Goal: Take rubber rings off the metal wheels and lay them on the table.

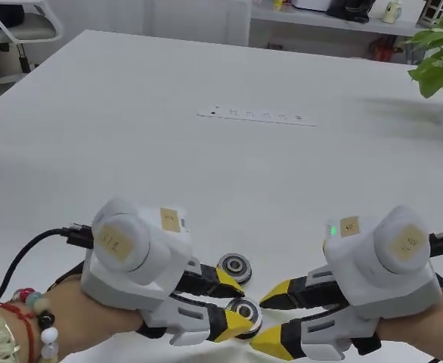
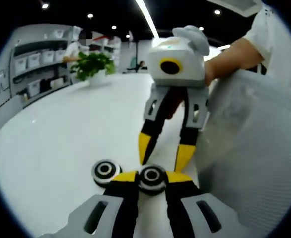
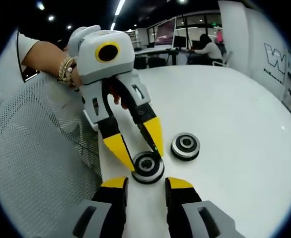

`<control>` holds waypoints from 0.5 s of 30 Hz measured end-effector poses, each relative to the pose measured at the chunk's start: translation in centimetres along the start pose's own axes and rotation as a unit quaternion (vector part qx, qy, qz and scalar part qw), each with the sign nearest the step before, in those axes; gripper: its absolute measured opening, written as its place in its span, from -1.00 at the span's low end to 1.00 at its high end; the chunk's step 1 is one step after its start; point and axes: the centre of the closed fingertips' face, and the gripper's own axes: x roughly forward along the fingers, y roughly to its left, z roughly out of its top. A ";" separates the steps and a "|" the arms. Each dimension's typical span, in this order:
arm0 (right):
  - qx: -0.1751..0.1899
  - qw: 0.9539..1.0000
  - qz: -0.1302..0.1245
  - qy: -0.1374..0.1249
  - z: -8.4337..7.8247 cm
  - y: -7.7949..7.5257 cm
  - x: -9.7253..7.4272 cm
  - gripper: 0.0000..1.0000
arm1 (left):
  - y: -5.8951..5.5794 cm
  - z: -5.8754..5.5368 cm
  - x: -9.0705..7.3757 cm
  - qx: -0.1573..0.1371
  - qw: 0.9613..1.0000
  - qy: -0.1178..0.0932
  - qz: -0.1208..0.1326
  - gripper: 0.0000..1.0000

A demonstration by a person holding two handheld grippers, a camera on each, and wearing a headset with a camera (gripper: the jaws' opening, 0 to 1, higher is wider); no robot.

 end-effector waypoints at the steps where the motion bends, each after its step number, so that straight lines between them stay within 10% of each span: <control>1: 0.000 1.000 0.000 0.000 0.0 0.0 0.0 -0.45 | 0.1 0.1 -0.1 0.004 1.000 -0.004 0.001 -0.61; 15: -0.013 1.000 -0.008 0.008 0.0 0.0 0.3 -0.42 | 0.0 -0.1 -0.3 0.019 1.000 -0.003 -0.006 -0.72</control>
